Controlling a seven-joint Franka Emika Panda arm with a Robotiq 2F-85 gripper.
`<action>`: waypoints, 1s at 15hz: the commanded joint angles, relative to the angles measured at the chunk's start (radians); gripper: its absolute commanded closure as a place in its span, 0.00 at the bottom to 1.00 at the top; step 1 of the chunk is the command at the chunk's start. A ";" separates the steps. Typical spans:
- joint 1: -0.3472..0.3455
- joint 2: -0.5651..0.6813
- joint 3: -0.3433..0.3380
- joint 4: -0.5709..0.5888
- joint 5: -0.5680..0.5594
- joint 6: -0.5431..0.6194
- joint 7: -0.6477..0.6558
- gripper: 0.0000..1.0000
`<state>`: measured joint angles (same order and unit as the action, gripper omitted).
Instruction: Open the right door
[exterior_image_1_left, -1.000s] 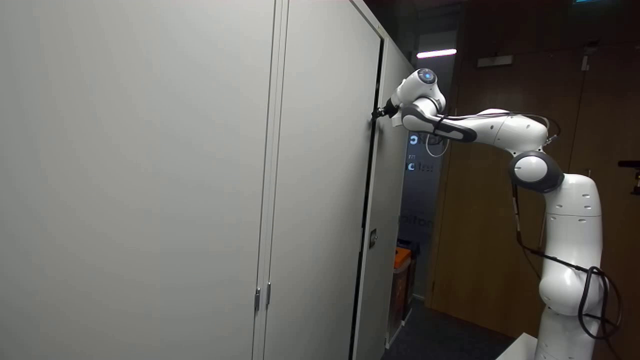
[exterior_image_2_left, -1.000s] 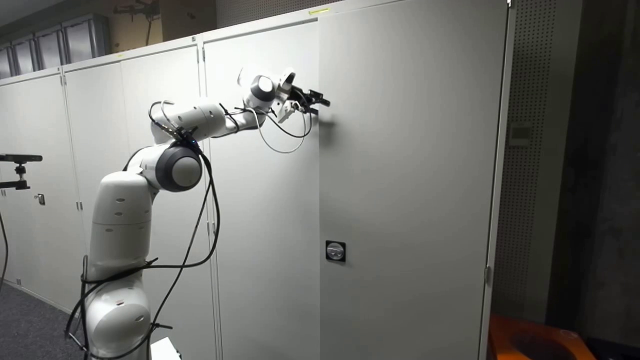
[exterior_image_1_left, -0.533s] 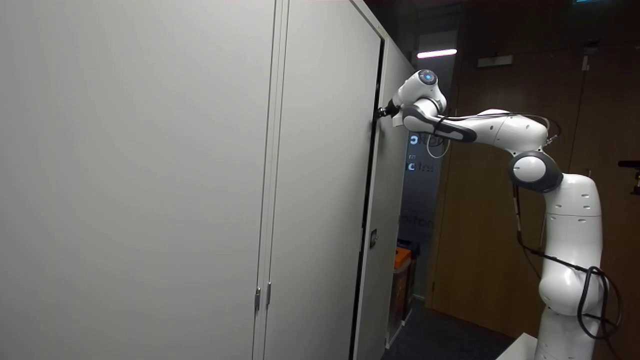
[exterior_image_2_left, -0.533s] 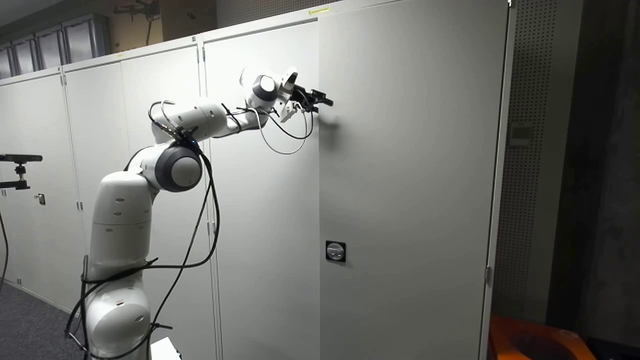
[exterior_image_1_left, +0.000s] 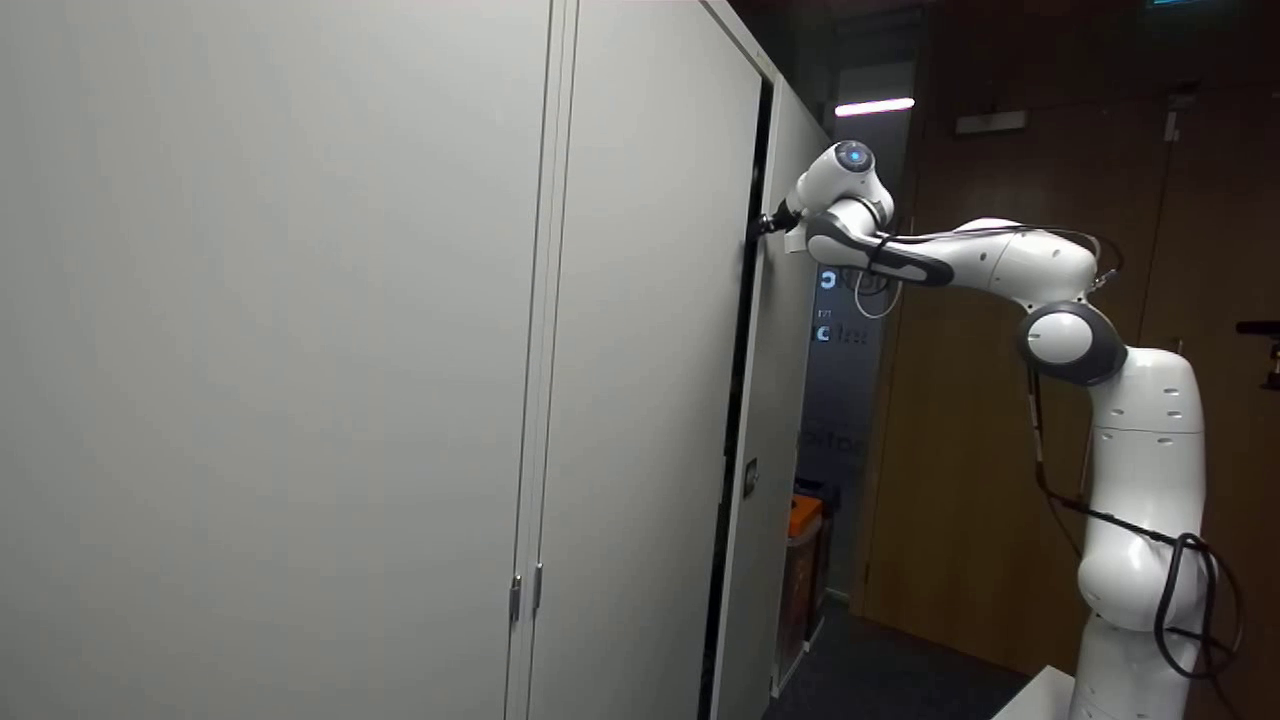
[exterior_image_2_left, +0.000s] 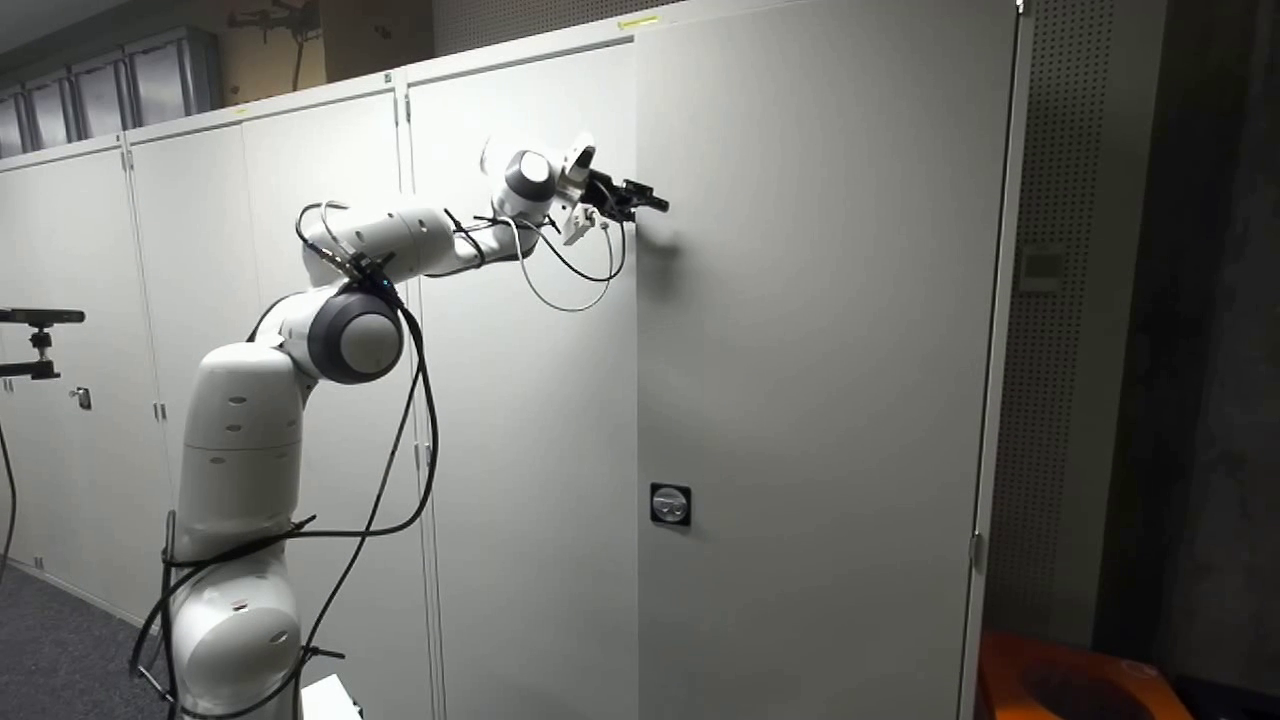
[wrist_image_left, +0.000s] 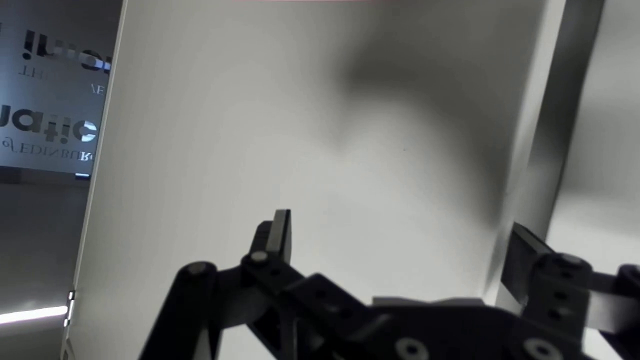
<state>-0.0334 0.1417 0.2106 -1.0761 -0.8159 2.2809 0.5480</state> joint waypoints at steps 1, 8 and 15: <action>-0.003 -0.057 -0.019 -0.056 -0.067 -0.036 0.063 0.00; 0.001 -0.142 -0.012 -0.144 -0.102 -0.108 0.116 0.00; -0.011 -0.251 -0.024 -0.259 -0.093 -0.184 0.172 0.00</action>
<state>-0.0289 -0.0112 0.2014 -1.2273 -0.8872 2.1450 0.6762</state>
